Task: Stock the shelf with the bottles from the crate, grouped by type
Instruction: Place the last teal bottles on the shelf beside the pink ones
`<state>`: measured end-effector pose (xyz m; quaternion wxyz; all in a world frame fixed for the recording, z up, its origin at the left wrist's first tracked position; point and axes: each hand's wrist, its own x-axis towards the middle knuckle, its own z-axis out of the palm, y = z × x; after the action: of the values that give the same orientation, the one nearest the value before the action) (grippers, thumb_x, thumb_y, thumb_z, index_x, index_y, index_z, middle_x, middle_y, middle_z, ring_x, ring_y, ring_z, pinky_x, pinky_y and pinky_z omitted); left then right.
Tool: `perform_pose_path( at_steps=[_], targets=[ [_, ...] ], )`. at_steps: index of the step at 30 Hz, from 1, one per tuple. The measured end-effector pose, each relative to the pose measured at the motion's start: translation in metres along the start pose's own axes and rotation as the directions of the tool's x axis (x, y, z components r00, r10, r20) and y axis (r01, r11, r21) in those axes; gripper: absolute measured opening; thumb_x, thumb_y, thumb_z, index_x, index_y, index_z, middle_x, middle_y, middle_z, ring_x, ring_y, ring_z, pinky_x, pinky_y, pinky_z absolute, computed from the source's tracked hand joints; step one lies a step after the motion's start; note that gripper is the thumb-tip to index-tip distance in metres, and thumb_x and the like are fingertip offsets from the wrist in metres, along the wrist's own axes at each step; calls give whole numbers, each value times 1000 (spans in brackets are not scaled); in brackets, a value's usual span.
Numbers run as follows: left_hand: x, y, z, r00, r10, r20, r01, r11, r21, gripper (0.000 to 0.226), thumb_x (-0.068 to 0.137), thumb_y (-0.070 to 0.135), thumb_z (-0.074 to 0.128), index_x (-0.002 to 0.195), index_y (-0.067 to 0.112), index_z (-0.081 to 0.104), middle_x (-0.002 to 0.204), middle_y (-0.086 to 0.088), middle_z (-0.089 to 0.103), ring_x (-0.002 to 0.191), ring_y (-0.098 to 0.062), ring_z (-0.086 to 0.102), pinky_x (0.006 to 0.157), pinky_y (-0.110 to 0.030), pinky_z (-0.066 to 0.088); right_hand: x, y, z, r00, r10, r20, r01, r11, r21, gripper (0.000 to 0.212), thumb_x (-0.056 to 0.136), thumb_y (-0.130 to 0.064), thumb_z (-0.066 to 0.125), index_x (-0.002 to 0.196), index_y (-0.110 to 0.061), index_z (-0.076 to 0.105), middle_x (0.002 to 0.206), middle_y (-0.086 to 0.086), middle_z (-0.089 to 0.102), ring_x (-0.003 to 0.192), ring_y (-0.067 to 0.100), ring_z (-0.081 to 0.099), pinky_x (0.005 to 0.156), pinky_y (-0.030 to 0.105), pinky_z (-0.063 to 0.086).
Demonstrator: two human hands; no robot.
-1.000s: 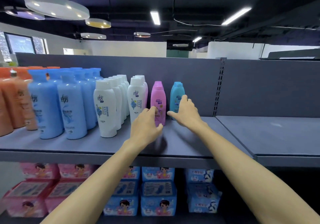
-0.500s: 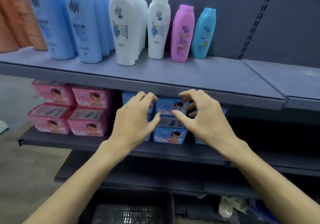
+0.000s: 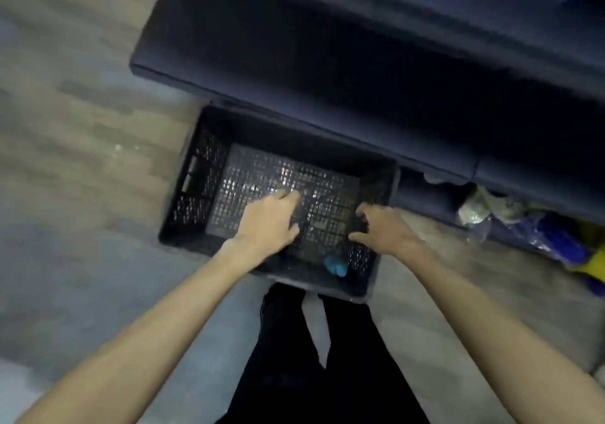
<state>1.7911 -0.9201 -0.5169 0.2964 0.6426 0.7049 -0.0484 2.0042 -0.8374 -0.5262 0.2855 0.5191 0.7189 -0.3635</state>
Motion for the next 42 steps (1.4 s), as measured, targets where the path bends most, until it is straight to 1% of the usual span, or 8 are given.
perform_pose_path(
  at_steps=[3,9,12,17,21,24,33,42],
  targets=[
    [19,-10,65,992,3,129,-6,1000,20,48,88,35,62,131,18,46,125,-8,56,100,-33,63,68,-39,49,42,24,64,983,-12,185,33,993,-111,60,91,-29,70,141,-13,43,138,15,50,123,31,51,95,35,45],
    [49,-10,143,981,-2,194,14,998,-62,37,88,31,63,120,16,50,104,-8,64,90,-31,64,64,-37,50,103,37,137,932,-158,327,252,930,-269,56,92,-8,60,145,-15,41,136,15,50,120,35,54,96,38,49],
    [54,-12,163,977,-19,214,45,992,-116,37,88,30,64,120,18,49,104,-7,65,95,-32,64,72,-43,54,119,43,161,920,-148,363,288,883,-369,38,100,-10,46,138,-8,52,134,18,55,120,36,55,96,38,45],
    [54,-25,173,975,-45,217,80,984,-157,34,88,29,62,119,18,50,106,-4,63,96,-29,63,76,-45,55,134,45,161,912,-176,370,281,926,-252,50,84,-5,69,132,-14,57,129,12,54,112,30,58,86,32,51],
    [57,-30,175,972,-54,228,90,985,-149,31,89,29,61,117,18,51,106,-2,62,95,-28,63,77,-46,56,145,40,158,936,-184,300,249,949,-195,56,81,0,69,133,-17,55,125,10,53,107,31,59,88,38,54],
    [61,-30,175,970,-52,237,89,985,-147,31,89,28,61,117,18,51,107,-2,61,95,-27,63,77,-46,55,154,40,158,950,-192,244,241,952,-188,44,84,6,61,122,-16,61,119,11,55,106,31,60,81,33,50],
    [75,-28,166,973,-59,224,103,977,-189,47,85,22,68,125,19,45,115,-6,61,99,-31,63,75,-43,54,149,14,117,972,-206,116,230,938,-258,42,86,-4,65,125,-16,56,123,10,57,111,33,59,87,39,51],
    [100,-43,188,987,-133,90,160,853,-497,55,80,17,78,130,16,53,119,-7,67,107,-26,64,84,-33,51,119,-28,48,913,-397,-95,377,909,-178,33,87,-18,70,117,-18,58,114,2,59,103,28,60,89,43,51]
  ],
)
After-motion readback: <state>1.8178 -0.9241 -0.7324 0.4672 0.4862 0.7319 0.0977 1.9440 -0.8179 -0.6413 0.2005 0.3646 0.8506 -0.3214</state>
